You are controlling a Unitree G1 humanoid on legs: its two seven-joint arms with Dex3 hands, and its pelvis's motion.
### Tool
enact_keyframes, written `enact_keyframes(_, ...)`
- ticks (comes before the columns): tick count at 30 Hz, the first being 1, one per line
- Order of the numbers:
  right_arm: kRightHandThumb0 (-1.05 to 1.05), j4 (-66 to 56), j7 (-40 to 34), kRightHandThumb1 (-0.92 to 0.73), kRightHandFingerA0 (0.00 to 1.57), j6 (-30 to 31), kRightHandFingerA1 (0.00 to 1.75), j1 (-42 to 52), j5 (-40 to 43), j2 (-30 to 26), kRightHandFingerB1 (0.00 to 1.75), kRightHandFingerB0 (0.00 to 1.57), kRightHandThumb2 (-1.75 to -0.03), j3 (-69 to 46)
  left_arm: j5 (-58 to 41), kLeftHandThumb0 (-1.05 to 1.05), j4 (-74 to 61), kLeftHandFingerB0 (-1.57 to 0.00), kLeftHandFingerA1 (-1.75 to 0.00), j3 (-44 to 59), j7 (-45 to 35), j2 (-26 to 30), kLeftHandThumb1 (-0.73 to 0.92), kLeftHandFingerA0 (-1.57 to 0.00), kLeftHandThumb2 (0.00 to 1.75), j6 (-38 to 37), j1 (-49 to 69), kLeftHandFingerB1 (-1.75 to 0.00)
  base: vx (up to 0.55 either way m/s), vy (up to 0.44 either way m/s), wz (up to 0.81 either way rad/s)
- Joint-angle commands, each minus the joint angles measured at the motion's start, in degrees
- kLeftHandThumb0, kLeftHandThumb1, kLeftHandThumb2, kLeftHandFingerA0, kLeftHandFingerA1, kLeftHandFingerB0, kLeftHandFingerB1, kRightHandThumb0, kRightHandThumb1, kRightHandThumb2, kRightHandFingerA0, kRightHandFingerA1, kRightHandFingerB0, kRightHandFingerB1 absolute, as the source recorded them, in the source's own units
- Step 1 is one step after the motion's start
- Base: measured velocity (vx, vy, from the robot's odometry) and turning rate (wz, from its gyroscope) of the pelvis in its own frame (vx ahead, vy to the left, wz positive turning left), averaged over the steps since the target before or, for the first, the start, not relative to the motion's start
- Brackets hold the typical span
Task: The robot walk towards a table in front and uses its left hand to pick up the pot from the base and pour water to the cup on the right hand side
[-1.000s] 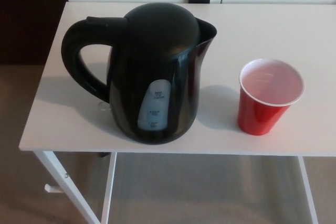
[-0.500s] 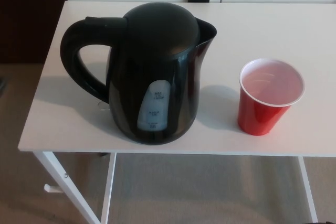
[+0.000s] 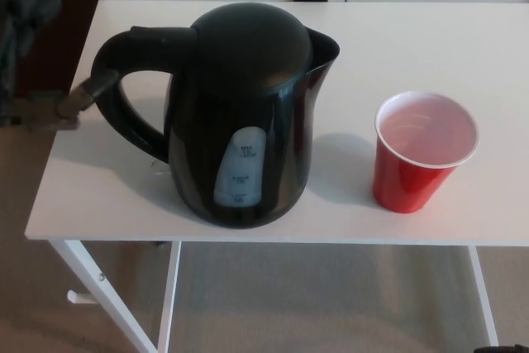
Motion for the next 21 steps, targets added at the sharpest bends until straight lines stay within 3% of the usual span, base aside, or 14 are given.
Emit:
enact_keyframes(1, -0.44, -0.56, -0.30, -0.58, 0.63, 1.27, 0.85, -0.55, 0.66, -0.58, 0.67, 0.48, -0.72, -0.66, 6.37, -0.53, 3.01, -0.11, -0.31, -2.12, 2.27, 1.24, 0.49, -0.14, 0.56, 3.93, -1.70, -0.26, 0.00, 0.000, 0.00)
enact_keyframes(2, -0.44, -0.57, -0.28, -0.58, 0.63, 1.19, 0.85, -0.52, 0.64, -0.57, 0.67, 0.48, -0.72, -0.69, 6.27, -0.53, 3.28, -0.11, -0.31, -2.33, 1.97, 1.11, 0.49, -0.14, 0.56, 4.11, -1.79, -0.26, 0.00, 0.000, 0.00)
enact_keyframes(3, -0.43, -0.66, 0.14, -0.58, 0.62, 0.99, 0.85, -0.55, 0.83, -0.56, 0.68, 0.47, -0.72, -0.84, 6.43, -0.30, 3.70, 0.00, -0.49, -2.56, 2.03, 0.85, 0.28, -0.01, 0.85, 3.85, -1.84, -0.48, 0.00, 0.000, 0.00)
enact_keyframes(9, -0.46, -0.56, 0.46, -0.56, 0.62, 0.53, 0.86, -0.69, 1.05, -0.71, 0.67, 0.47, -0.73, -1.31, 7.23, -0.31, 4.13, 0.00, -0.49, -3.37, 1.95, 0.08, 0.27, -0.01, 0.85, 3.59, -1.58, -0.48, 0.00, 0.000, 0.00)
enact_keyframes(10, -0.45, -0.52, 0.53, -0.56, 0.62, 0.68, 0.86, -0.78, 1.07, -0.73, 0.67, 0.47, -0.73, -1.40, 7.29, -0.64, 3.92, -0.07, -0.38, -3.45, 1.90, -0.02, 0.42, -0.11, 0.69, 3.73, -1.34, -0.32, 0.00, 0.000, 0.00)
enact_keyframes(11, -0.43, -0.56, 0.58, -0.56, 0.63, 0.75, 0.86, -0.79, 1.09, -0.81, 0.68, 0.48, -0.73, -1.51, 7.39, -0.66, 3.87, -0.07, -0.38, -3.57, 1.86, -0.16, 0.43, -0.12, 0.69, 3.79, -1.25, -0.31, 0.00, 0.000, 0.00)
enact_keyframes(16, -0.43, -0.67, 0.79, -0.55, 0.63, 0.83, 0.85, -0.59, 1.07, -0.96, 0.69, 0.48, -0.72, -1.88, 8.21, -0.65, 3.08, -0.07, -0.38, -4.14, 1.59, -0.62, 0.43, -0.11, 0.70, 4.29, -0.34, -0.31, 0.00, 0.000, 0.00)
enact_keyframes(17, -0.43, -0.77, 0.84, -0.55, 0.62, 0.79, 0.85, -0.48, 1.13, -0.85, 0.70, 0.48, -0.72, -1.98, 8.80, -0.31, 2.97, 0.00, -0.48, -4.54, 1.77, -0.72, 0.29, -0.01, 0.87, 4.41, -0.22, -0.47, 0.00, 0.000, 0.00)
enact_keyframes(20, -0.43, -0.82, 0.89, -0.55, 0.62, 0.77, 0.85, -0.42, 1.11, -0.79, 0.70, 0.48, -0.72, -2.08, 9.17, -0.31, 2.87, 0.00, -0.48, -4.65, 1.79, -0.85, 0.29, -0.01, 0.87, 4.54, -0.16, -0.47, 0.00, 0.000, 0.00)
enact_keyframes(21, -0.44, -0.87, 1.05, -0.56, 0.61, 0.61, 0.84, -0.30, 1.02, -0.79, 0.67, 0.46, -0.74, -2.03, 9.54, -0.60, 2.94, -0.09, -0.39, -5.03, 2.07, -1.25, 0.43, -0.16, 0.68, 5.08, -0.60, -0.34, 0.00, 0.000, 0.00)
